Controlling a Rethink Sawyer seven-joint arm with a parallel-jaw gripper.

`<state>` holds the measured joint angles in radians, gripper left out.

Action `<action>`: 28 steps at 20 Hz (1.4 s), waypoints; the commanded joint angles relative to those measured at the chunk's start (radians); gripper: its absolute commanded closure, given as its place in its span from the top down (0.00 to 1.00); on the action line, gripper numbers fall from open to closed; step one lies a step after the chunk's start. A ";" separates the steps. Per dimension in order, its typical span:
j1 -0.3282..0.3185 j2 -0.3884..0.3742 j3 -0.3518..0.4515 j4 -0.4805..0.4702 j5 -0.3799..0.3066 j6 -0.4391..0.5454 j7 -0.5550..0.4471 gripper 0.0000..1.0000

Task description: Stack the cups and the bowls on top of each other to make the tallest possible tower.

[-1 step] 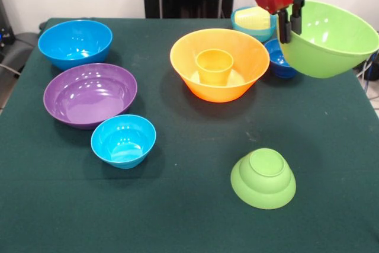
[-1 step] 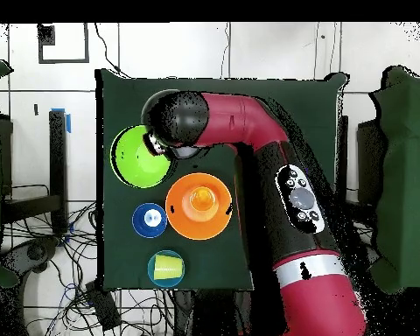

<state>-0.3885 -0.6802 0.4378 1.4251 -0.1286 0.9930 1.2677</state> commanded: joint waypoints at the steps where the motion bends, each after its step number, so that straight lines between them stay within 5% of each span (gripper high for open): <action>1: -0.028 0.086 -0.025 -0.080 -0.083 0.141 -0.040 0.00; 14: -0.065 0.112 -0.007 -0.150 -0.157 0.215 -0.099 0.00; 28: -0.084 0.026 -0.014 -0.072 -0.185 0.278 -0.066 0.00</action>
<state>-0.4665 -0.6275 0.4374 1.3201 -0.2544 1.1685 1.2677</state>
